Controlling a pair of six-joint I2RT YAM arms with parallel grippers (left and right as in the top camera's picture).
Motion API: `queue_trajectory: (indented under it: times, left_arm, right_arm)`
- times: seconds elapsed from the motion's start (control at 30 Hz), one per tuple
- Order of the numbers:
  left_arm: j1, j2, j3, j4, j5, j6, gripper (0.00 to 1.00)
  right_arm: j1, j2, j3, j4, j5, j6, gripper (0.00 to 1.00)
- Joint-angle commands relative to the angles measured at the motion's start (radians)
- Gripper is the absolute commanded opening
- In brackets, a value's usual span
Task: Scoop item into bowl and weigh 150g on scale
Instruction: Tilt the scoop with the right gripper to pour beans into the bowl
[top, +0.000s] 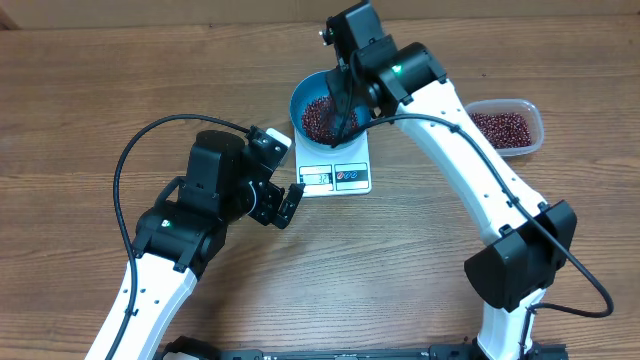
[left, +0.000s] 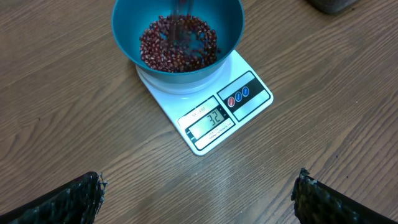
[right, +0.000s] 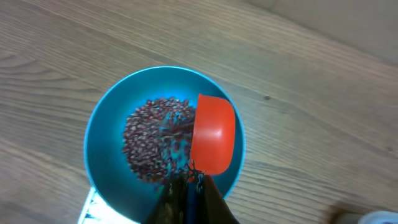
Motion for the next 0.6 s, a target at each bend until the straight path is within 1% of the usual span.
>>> queue_trajectory:
  times: [0.0, 0.2, 0.37, 0.57]
  left_arm:
    - [-0.002, -0.002, 0.023, 0.001, -0.006, -0.010, 0.99]
    - [-0.002, -0.002, 0.023, 0.001, -0.006, -0.010, 0.99]
    - [-0.002, -0.002, 0.023, 0.001, -0.006, -0.010, 1.00]
    - [-0.002, -0.002, 0.023, 0.001, -0.006, -0.010, 1.00]
  right_arm:
    - [0.002, 0.002, 0.033, 0.004, 0.082, -0.013, 0.04]
    - [0.002, 0.002, 0.033, -0.010, 0.078, -0.014, 0.04]
    - [0.002, 0.002, 0.033, -0.013, 0.000, -0.058, 0.04]
    - [0.002, 0.002, 0.033, -0.013, -0.031, -0.058, 0.04]
